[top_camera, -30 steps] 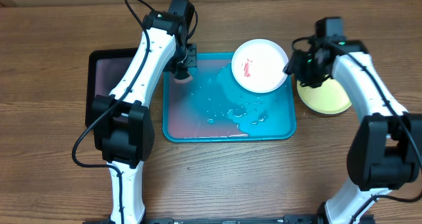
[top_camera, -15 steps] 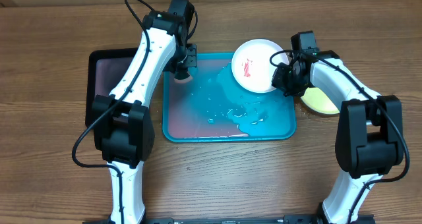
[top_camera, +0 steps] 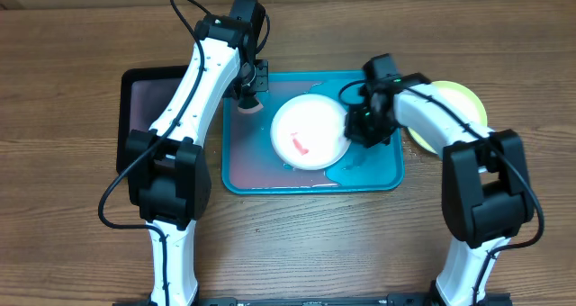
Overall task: Clean dirty plates on tray and stack at the side
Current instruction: 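Grasp the white plate rim with right gripper and drag it left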
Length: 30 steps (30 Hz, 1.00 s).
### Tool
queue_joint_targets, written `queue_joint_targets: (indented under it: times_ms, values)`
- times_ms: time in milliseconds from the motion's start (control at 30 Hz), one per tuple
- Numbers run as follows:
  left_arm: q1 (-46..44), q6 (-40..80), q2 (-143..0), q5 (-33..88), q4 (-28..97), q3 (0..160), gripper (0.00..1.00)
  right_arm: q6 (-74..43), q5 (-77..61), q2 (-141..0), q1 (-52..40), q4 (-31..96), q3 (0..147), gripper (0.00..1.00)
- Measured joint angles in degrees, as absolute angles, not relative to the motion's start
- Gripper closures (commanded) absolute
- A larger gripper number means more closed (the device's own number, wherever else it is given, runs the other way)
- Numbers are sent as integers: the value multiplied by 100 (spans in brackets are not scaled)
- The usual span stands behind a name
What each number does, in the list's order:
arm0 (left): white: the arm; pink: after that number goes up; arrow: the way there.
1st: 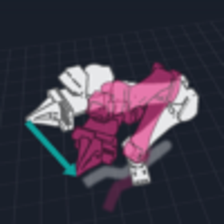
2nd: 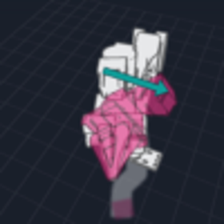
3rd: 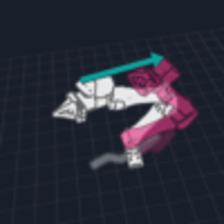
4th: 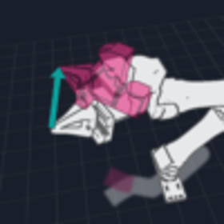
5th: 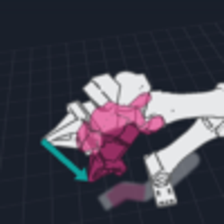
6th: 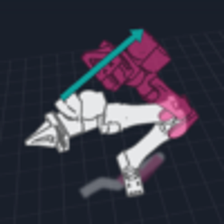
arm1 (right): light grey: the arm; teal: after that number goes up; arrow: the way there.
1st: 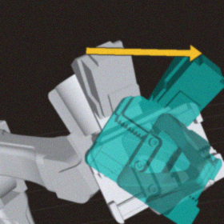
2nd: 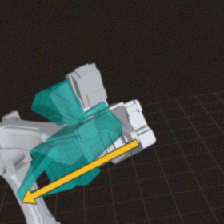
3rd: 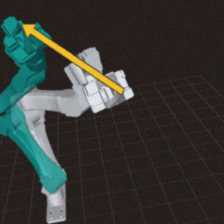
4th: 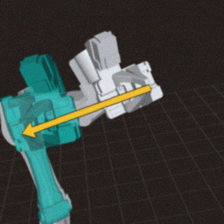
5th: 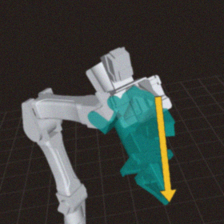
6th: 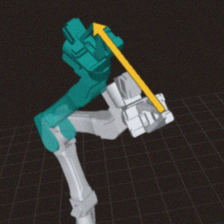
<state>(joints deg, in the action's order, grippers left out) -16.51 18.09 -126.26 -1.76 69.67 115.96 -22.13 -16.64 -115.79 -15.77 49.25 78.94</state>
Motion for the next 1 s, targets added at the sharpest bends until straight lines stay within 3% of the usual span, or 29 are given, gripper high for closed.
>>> queue_joint_targets:
  times_ms: [67, 233, 400, 633, 767, 967, 1000]
  values:
    - [-1651, 1809, -12626, -174, 6967, 11596, 96, -2180, -1737, -11579, -1763, 4978, 7894, 89]
    - [-1651, 1809, -12626, -174, 6967, 11596, 96, -1745, -1844, -11581, -1942, 4928, 8051, 56]
    - [-1651, 1809, -12626, -174, 6965, 11596, 96, -888, -1662, -11581, -1750, 4270, 8278, 54]
    - [-1651, 1809, -12626, -174, 6958, 11596, 96, 3, -1627, -11775, -1802, 4123, 8283, 55]
    - [-1651, 1809, -12626, -174, 6925, 11596, 96, 185, -1627, -11957, -1951, 4160, 8283, 63]
    - [-1651, 1809, -12626, -174, 6921, 11594, 96, 152, -1625, -11983, -2034, 4163, 8283, 96]
    - [-1651, 1809, -12626, -176, 6921, 11596, 96, 60, -1623, -11983, -2034, 4156, 8283, 96]
